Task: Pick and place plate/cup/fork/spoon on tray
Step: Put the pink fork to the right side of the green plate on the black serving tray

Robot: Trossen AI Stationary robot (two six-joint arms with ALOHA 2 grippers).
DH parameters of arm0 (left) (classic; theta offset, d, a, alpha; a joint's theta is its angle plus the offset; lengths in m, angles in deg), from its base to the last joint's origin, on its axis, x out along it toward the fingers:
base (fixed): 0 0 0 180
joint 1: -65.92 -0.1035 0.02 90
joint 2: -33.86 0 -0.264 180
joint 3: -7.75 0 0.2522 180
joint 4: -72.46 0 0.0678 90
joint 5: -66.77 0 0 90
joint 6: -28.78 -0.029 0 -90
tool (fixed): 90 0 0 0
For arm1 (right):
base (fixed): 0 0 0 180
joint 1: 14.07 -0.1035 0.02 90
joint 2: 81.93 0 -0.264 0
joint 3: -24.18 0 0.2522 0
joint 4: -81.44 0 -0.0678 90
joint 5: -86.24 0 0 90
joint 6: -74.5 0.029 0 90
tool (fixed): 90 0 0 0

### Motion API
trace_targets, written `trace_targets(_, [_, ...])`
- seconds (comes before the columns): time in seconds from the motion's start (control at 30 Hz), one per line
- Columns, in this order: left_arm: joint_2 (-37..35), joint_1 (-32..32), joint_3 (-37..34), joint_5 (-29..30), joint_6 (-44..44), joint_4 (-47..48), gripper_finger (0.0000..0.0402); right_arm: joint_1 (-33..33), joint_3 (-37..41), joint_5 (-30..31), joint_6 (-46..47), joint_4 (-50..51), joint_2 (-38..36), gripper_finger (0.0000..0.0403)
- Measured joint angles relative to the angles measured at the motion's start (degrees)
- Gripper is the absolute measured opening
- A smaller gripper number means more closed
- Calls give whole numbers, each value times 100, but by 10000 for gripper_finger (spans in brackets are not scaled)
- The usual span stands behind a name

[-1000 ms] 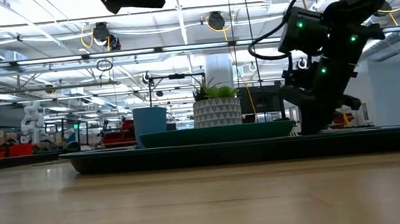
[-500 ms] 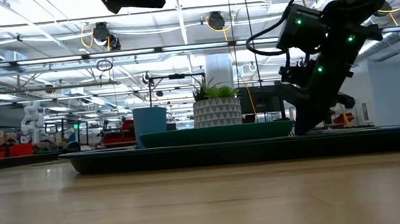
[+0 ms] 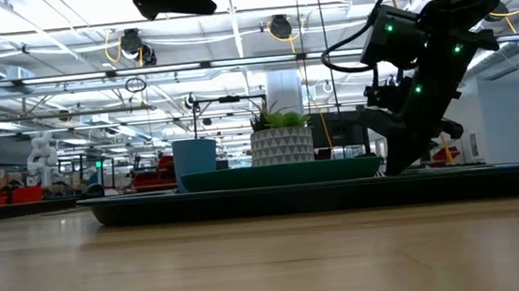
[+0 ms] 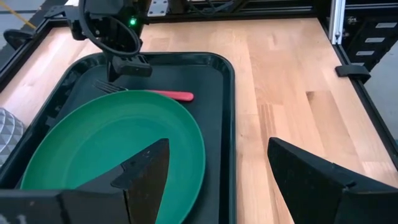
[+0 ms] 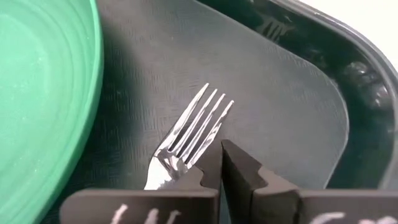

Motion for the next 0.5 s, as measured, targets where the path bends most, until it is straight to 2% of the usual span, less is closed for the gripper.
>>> trace_targets(0.5, [0,-9,0,-1,-2,1,276,2,0,229,-1,-54,46,0])
